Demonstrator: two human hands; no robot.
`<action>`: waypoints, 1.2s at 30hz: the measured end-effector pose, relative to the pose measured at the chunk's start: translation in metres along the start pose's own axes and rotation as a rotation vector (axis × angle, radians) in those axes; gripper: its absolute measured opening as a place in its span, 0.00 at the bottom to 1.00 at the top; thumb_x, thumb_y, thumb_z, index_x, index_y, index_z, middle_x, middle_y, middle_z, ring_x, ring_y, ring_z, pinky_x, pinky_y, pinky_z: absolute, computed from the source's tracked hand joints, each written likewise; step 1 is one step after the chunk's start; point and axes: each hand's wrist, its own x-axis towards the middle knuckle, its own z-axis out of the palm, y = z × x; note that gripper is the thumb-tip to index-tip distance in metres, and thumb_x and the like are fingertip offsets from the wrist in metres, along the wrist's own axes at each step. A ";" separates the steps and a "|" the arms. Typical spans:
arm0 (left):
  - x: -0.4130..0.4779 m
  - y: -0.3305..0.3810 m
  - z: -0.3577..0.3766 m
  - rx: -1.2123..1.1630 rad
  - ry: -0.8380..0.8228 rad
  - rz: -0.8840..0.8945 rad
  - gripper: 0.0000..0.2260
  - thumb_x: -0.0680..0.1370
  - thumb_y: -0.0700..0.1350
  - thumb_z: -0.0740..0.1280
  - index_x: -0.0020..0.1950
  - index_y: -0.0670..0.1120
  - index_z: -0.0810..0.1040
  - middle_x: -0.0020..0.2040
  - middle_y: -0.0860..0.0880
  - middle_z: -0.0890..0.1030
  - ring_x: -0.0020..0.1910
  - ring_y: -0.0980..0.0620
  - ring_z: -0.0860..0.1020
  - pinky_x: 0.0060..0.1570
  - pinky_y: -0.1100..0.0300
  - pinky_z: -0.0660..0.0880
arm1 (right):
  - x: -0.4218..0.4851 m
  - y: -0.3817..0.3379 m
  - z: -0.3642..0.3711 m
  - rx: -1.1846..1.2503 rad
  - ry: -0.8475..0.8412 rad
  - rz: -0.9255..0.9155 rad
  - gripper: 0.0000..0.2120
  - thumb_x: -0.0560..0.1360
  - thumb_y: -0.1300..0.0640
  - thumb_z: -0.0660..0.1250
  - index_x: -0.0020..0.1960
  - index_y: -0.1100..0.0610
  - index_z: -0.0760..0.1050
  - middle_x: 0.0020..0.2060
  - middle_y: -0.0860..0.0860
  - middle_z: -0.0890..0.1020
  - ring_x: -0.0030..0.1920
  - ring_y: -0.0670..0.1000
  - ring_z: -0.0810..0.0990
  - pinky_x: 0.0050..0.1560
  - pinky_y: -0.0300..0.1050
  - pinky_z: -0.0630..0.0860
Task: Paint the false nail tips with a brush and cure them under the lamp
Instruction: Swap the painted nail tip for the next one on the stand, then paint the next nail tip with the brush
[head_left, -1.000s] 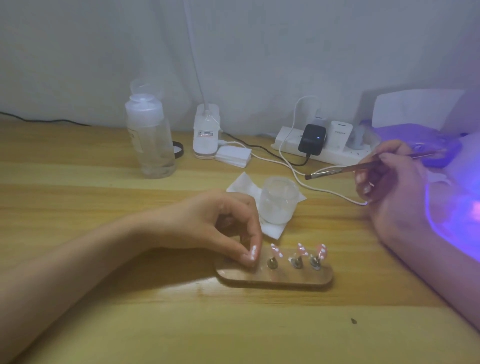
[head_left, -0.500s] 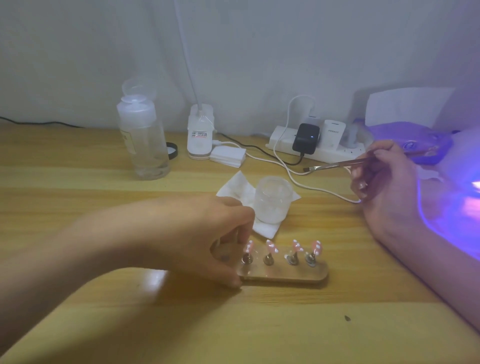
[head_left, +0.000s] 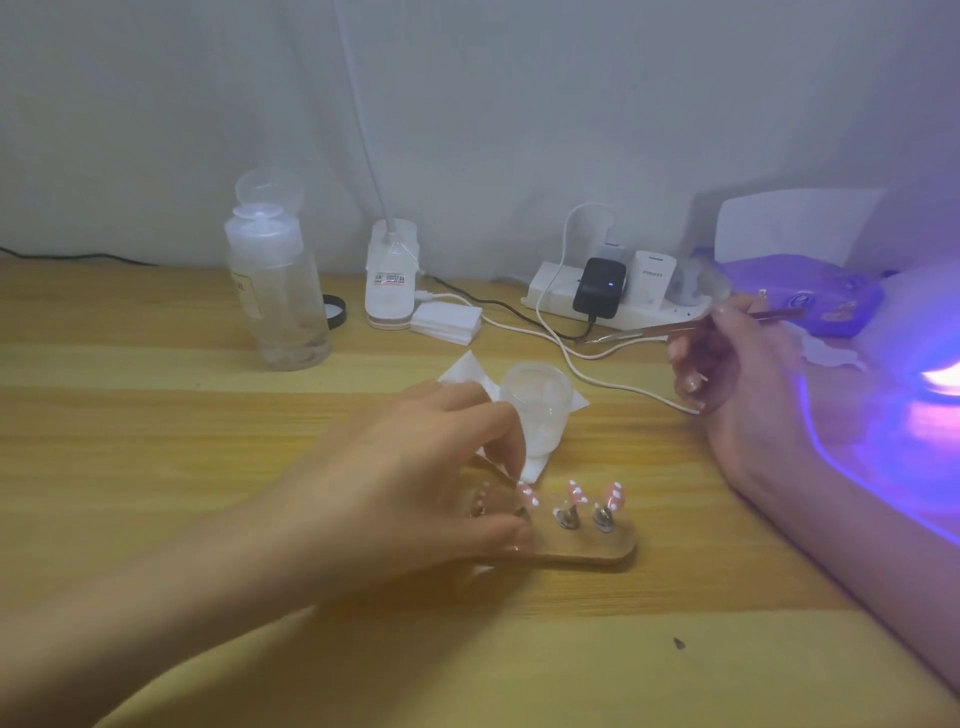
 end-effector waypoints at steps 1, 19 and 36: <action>-0.001 0.001 0.006 -0.032 0.034 0.013 0.14 0.69 0.65 0.65 0.51 0.63 0.71 0.52 0.64 0.72 0.53 0.62 0.70 0.48 0.59 0.72 | -0.001 0.000 0.000 -0.005 -0.015 -0.008 0.13 0.82 0.58 0.58 0.40 0.49 0.69 0.28 0.50 0.79 0.25 0.47 0.70 0.23 0.35 0.62; -0.003 0.011 0.017 0.076 0.380 0.322 0.06 0.74 0.53 0.66 0.40 0.55 0.79 0.43 0.61 0.80 0.42 0.57 0.78 0.47 0.53 0.66 | -0.007 -0.004 0.002 -0.080 -0.133 -0.037 0.11 0.80 0.55 0.62 0.39 0.50 0.66 0.31 0.54 0.83 0.23 0.48 0.70 0.25 0.35 0.66; 0.046 -0.032 0.009 -0.923 0.682 0.078 0.05 0.76 0.48 0.72 0.42 0.56 0.79 0.41 0.55 0.81 0.29 0.61 0.73 0.30 0.70 0.68 | -0.007 -0.021 0.025 -0.423 -0.447 -0.153 0.07 0.78 0.54 0.64 0.42 0.53 0.69 0.30 0.55 0.79 0.25 0.49 0.73 0.26 0.39 0.70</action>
